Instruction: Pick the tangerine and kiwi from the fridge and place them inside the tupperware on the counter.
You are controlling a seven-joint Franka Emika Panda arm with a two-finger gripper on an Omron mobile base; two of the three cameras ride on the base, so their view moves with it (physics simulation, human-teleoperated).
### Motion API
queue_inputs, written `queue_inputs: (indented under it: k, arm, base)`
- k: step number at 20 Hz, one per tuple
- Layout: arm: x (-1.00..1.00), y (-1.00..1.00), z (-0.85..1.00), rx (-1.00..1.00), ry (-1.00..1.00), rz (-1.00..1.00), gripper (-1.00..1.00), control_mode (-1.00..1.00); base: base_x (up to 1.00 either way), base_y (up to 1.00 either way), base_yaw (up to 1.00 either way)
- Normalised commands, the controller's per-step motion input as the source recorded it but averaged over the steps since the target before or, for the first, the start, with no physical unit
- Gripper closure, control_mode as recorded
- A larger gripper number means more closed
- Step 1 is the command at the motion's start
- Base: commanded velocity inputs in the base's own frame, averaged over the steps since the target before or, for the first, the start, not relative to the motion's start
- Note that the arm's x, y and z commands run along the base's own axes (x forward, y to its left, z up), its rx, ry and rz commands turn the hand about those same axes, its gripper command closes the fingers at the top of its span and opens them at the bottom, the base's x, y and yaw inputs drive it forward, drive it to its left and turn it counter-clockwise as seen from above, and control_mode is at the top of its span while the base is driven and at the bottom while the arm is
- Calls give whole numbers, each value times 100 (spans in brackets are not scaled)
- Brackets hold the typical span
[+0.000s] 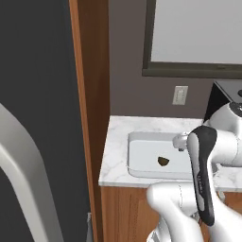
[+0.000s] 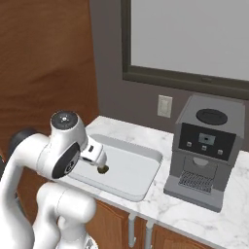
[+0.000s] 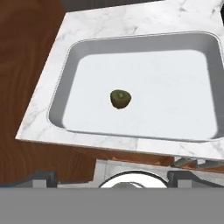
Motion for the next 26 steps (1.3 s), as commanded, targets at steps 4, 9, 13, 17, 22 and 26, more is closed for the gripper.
queue_inputs:
  k: [4, 9, 13, 17, 22, 26]
  arm:
    - [-43, -2, 0, 0, 0, 0, -100, 100]
    - [0, 0, 0, 0, 0, 0, -100, 100]
    - [0, 0, 0, 0, 0, 0, -100, 100]
    - [0, 0, 0, 0, 0, 0, -100, 100]
    - [0, 0, 0, 0, 0, 0, -100, 100]
    - [0, 0, 0, 0, 0, 0, -100, 100]
  base:
    - [-19, 0, 0]
    - [-85, 0, 0]
    - [-95, 0, 0]
    - [-100, 0, -1]
    - [-100, 0, -2]
    - [-88, 22, 0]
